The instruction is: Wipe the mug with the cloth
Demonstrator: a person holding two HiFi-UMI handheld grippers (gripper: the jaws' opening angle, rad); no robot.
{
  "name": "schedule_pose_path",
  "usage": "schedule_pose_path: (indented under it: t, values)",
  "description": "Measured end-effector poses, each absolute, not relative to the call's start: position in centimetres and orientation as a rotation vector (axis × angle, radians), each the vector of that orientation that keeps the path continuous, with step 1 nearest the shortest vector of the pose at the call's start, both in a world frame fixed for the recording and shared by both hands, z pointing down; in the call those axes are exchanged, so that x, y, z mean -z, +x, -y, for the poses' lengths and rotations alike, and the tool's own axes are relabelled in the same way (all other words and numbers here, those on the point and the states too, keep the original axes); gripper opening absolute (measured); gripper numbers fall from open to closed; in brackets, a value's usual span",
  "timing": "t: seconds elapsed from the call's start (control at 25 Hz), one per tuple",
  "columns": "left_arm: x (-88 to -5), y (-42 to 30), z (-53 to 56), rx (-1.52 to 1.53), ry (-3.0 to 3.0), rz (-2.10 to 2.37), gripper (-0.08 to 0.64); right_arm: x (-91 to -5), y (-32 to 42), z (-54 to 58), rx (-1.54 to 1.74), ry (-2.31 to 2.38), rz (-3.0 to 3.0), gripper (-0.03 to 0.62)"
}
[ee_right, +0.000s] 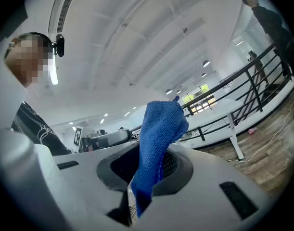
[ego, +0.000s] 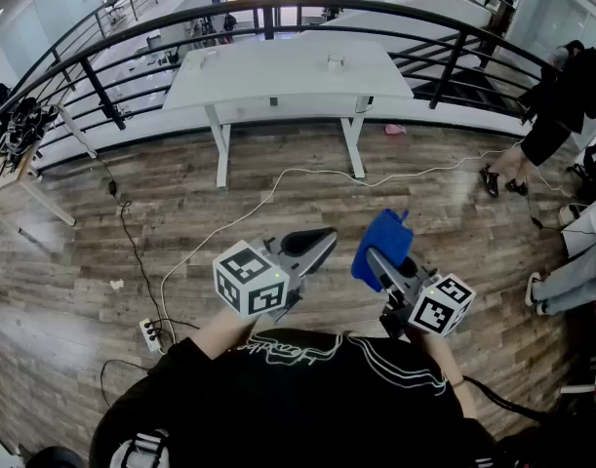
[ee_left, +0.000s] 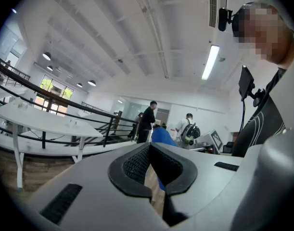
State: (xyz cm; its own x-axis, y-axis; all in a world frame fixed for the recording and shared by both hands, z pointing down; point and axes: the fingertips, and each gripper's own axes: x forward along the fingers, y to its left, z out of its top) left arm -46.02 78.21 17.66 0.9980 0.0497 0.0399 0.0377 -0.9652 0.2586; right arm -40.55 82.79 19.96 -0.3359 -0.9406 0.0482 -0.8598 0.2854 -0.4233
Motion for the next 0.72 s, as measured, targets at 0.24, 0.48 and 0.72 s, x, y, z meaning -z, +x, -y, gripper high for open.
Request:
schedule_pose_path:
  t: [0.24,0.48,0.72]
  values:
    - [-18.2,-46.7,-78.6,-0.072,2.857,-0.059,0.008,-20.2,-40.9,-83.3,0.573,-1.664,-2.337,0.054]
    - [-17.8,-47.1,-78.8,-0.053,2.866,-0.061,0.008,-19.3,-41.1,-83.1,0.559,-1.66,-2.329,0.054]
    - [-17.1,-47.7,-78.5,-0.03,2.869,-0.031,0.008,-18.9,-41.3,-83.0,0.584,-1.602,-2.319,0.054]
